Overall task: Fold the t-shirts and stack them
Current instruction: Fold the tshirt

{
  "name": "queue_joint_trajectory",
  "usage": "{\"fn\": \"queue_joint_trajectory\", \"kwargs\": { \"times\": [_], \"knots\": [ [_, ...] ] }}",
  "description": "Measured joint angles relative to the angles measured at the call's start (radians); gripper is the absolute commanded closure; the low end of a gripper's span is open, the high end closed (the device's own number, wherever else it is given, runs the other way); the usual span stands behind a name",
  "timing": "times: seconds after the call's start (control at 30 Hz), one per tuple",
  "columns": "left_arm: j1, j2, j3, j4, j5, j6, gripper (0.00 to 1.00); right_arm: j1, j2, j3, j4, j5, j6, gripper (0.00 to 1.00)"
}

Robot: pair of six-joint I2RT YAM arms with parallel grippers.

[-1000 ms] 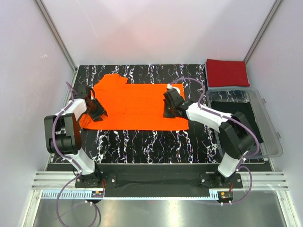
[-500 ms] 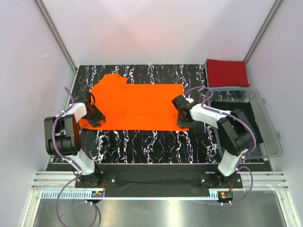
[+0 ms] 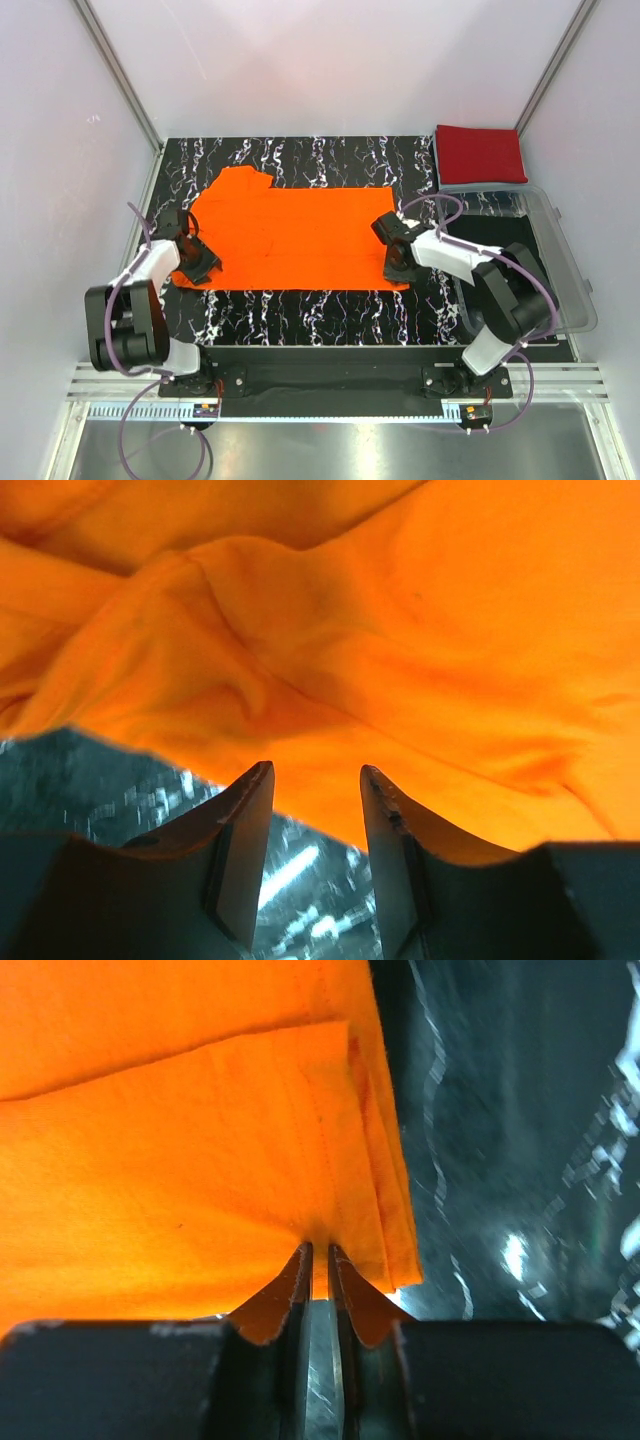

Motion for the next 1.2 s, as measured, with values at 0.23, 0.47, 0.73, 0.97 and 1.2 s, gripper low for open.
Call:
{"fn": "queue_joint_trajectory", "kwargs": {
  "times": [0.23, 0.47, 0.73, 0.97, 1.2],
  "knots": [
    [0.000, -0.120, 0.164, -0.050, 0.076, 0.016, 0.53, -0.001, -0.043, 0.040, -0.078, -0.003, -0.047, 0.67],
    [0.020, 0.126, 0.579, -0.011, 0.129, 0.150, 0.54, -0.089, 0.008, 0.326, -0.061, -0.122, -0.239, 0.59],
    [0.082, 0.555, 0.922, -0.008, 0.303, 0.282, 0.54, -0.235, 0.203, 0.600, 0.011, -0.334, -0.494, 0.46],
    [0.118, 0.819, 1.152, -0.056, 0.345, 0.346, 0.52, -0.327, 0.409, 0.759, 0.010, -0.477, -0.646, 0.46],
    [0.117, 0.920, 1.207, -0.079, 0.320, 0.363, 0.52, -0.397, 0.597, 0.988, -0.018, -0.548, -0.740, 0.46]
  ]
}}
